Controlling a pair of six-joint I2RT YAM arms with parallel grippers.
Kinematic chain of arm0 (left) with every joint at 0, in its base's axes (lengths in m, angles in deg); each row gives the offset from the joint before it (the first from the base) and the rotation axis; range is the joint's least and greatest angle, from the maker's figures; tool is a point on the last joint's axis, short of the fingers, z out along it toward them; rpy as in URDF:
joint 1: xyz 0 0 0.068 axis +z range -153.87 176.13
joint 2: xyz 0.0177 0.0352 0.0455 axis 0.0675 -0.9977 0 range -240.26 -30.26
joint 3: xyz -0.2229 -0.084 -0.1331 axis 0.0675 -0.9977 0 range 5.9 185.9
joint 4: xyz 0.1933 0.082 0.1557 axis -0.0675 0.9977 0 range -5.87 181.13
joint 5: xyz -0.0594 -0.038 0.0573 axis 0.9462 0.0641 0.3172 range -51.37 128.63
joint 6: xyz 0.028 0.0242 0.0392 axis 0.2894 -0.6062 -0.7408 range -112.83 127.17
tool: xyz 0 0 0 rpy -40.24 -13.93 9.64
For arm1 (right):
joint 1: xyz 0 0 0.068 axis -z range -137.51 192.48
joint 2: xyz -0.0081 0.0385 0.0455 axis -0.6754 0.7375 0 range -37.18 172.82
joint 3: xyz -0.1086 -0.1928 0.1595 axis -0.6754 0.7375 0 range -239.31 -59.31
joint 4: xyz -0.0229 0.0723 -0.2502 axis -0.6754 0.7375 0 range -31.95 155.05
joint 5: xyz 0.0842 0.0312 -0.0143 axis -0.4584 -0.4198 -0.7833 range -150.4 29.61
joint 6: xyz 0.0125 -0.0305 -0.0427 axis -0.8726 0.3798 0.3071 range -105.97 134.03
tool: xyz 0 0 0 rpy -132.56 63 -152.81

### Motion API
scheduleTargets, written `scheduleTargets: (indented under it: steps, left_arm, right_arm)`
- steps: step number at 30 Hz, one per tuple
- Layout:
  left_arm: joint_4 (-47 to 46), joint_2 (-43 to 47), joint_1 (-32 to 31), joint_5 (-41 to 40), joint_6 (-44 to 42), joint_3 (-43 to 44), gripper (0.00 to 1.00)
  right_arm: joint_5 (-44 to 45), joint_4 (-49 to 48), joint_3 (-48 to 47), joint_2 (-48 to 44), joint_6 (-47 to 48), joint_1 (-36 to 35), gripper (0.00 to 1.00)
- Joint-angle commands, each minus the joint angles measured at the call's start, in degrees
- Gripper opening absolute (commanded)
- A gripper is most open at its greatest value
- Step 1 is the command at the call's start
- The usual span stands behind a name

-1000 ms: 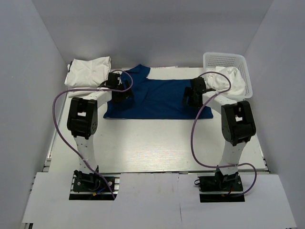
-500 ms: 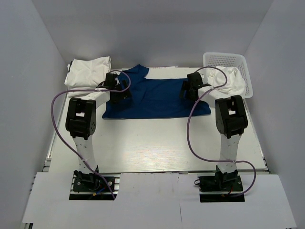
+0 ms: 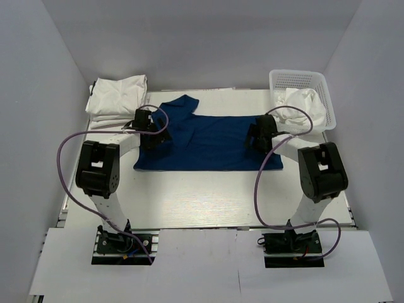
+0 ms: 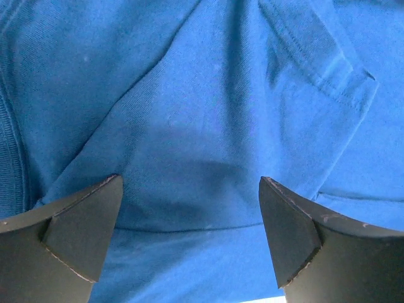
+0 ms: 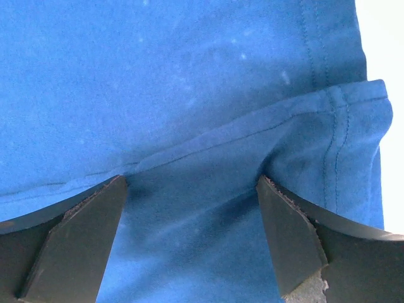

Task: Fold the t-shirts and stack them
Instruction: Fold the flattened tshirt in 1/3 of the way

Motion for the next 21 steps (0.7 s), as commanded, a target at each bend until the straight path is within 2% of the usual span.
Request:
scheduleTargets:
  steps: [1,3,6,12,16,19,21]
  left_arm:
    - [6.04,4.94,-0.48,0.97,4.24,-10.29,1.0]
    - [7.35,7.4,-1.01,1.77,7.04,-17.29,1.0]
    - [13.39,14.25,-1.01,-2.09,10.56,-25.56,1.0]
    - [26.24,31.01,-1.53,-6.48,16.02,-33.15,1.0]
    - [24.16,34.75,-1.54,-12.02,16.02,-29.57,1.0]
    - [19.78,33.35,-1.54,-12.03,13.13,-23.07,1.0]
    - [16.95,30.37,-0.93,-9.32,10.41,-19.64,1.0]
  right_arm:
    - [-0.66,9.23,10.76,-3.29,-3.69,0.34,0.9]
    - [-2.23,9.76,13.86,-8.46,-4.57,0.08,0.9]
    - [-5.13,9.68,20.2,-15.23,-3.61,-0.8,0.9]
    - [-10.67,11.0,23.37,-23.95,1.93,-3.7,0.9]
    - [-7.61,8.28,17.58,-22.47,4.65,-3.71,0.9]
    - [-6.98,5.99,12.57,-19.39,3.61,-3.79,0.9]
    - [-7.16,4.32,9.59,-17.29,2.55,-3.79,0.9]
